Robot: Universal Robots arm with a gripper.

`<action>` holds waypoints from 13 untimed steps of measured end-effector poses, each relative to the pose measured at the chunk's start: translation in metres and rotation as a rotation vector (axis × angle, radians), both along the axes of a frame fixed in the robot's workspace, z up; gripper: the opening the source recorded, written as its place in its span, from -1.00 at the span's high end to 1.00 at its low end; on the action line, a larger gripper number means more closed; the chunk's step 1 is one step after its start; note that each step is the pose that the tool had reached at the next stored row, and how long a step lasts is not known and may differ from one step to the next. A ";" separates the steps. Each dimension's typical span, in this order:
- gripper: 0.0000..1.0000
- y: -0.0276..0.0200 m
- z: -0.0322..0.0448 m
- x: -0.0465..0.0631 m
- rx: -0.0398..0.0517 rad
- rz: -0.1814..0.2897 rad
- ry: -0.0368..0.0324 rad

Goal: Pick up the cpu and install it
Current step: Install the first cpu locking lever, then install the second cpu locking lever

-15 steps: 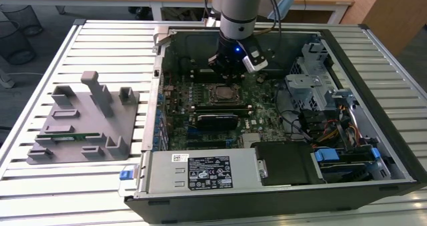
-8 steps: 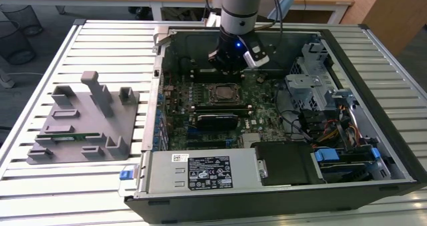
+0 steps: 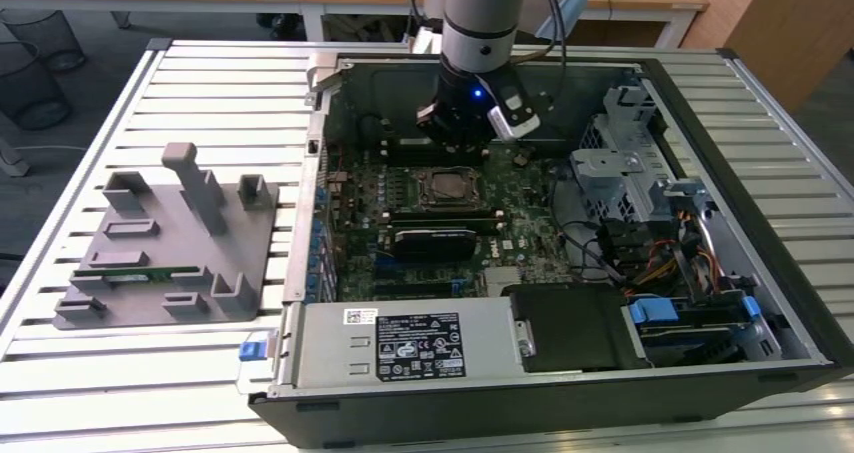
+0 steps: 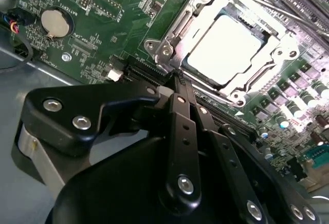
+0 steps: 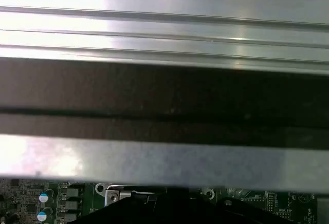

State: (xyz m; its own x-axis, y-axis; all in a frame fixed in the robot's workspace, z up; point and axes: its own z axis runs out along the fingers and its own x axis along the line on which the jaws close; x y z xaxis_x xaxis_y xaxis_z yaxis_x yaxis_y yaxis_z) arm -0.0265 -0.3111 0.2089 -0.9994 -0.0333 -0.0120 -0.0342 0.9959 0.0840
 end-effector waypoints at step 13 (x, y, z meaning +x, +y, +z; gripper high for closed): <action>0.79 -0.0053 -0.0002 0.000 -0.0001 0.000 0.0000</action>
State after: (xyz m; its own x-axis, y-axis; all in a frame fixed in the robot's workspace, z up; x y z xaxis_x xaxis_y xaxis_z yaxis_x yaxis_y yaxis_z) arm -0.0263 -0.3164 0.2087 -0.9994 -0.0333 -0.0119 -0.0342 0.9959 0.0839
